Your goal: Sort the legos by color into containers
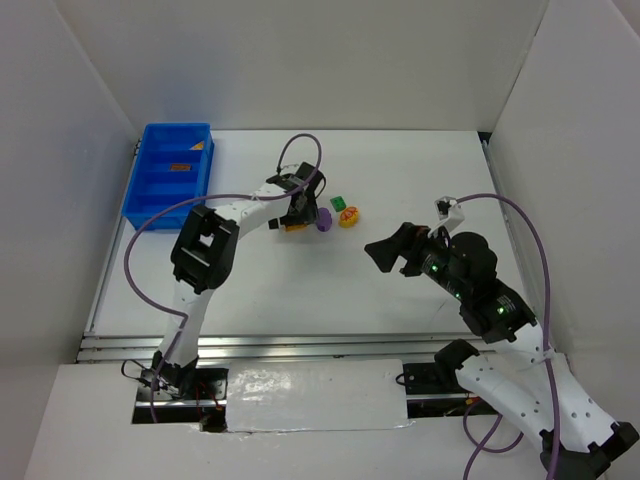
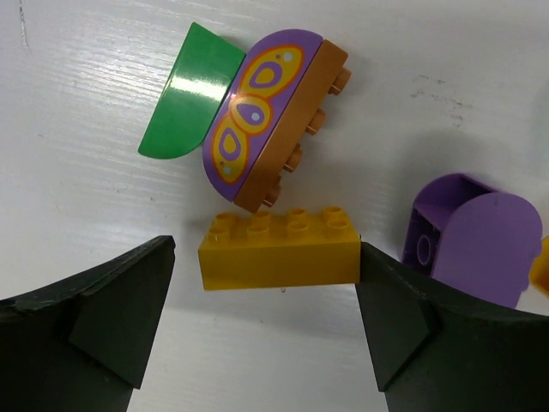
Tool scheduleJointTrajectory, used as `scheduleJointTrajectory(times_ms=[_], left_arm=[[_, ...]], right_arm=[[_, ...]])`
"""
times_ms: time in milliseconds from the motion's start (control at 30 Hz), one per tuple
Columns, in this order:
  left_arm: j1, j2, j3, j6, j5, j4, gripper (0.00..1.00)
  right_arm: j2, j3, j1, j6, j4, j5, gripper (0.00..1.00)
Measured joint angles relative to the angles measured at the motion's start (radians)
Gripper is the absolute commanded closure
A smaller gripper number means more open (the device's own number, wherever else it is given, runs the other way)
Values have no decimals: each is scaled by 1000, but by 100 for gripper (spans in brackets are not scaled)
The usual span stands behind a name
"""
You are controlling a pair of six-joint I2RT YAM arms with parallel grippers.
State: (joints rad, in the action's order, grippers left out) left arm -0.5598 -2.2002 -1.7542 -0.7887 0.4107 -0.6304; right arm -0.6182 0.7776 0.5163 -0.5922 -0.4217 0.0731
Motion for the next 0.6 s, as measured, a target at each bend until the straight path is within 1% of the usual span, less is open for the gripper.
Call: scheduleJointTrajectory(times_ms=[133,267,300,367,400,467,500,567,600], left_arm=[[5,-24,-2,3,-2,11,7],[8,-26,2,4,-8,33,19],[8,-26,7,5,-11,38,28],[9,-25,12,6,-13,48,38],[9,-23,16,8,-15,55,49],[9,-16,28,11,-15,66,62],[9,-12,35,11,-16,70,74],[9,-3,47,11,-17,71,88],[9,3,55,11,-20,71,97]], right_arm=[[-8,0,0,3,9,7,0],[-14,0,0,3,11,13,0],[-16,0,0,3,13,15,0],[-21,0,0,3,17,18,0],[-23,-1,0,3,18,19,0],[-27,-2,0,3,18,21,0],[-29,-2,0,3,18,21,0],[-32,-4,0,3,21,22,0],[-32,-6,0,3,21,22,0]])
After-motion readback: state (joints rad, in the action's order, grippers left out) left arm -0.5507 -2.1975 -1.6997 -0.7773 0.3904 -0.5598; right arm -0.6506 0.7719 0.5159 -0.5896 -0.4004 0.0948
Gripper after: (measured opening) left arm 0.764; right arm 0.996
